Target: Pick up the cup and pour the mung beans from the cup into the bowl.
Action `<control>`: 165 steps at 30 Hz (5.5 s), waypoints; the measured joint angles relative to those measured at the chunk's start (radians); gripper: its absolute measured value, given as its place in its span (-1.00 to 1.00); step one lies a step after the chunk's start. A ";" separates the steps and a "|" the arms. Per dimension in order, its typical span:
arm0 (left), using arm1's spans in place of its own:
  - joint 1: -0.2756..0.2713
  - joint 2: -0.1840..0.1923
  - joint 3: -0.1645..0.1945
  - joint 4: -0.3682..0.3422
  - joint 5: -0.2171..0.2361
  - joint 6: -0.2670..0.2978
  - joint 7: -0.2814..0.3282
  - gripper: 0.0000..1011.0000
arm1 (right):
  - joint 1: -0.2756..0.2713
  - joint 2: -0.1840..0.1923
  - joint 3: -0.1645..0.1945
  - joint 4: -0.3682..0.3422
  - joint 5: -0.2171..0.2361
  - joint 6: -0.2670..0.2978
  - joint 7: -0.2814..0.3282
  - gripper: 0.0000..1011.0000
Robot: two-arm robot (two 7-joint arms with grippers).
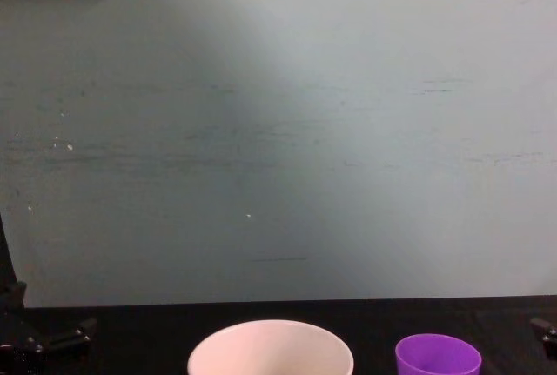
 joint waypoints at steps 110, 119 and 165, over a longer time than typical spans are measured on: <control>0.000 0.000 0.000 0.000 0.000 0.000 0.000 0.98 | -0.110 -0.286 0.159 -0.137 -0.023 -0.047 0.270 0.45; 0.000 0.000 0.000 0.000 0.000 0.000 0.000 0.98 | -0.110 -0.284 0.157 -0.136 -0.020 -0.047 0.271 0.45; 0.000 0.000 0.000 0.000 0.000 0.000 0.000 0.98 | -0.108 -0.282 0.154 -0.135 -0.016 -0.046 0.273 0.45</control>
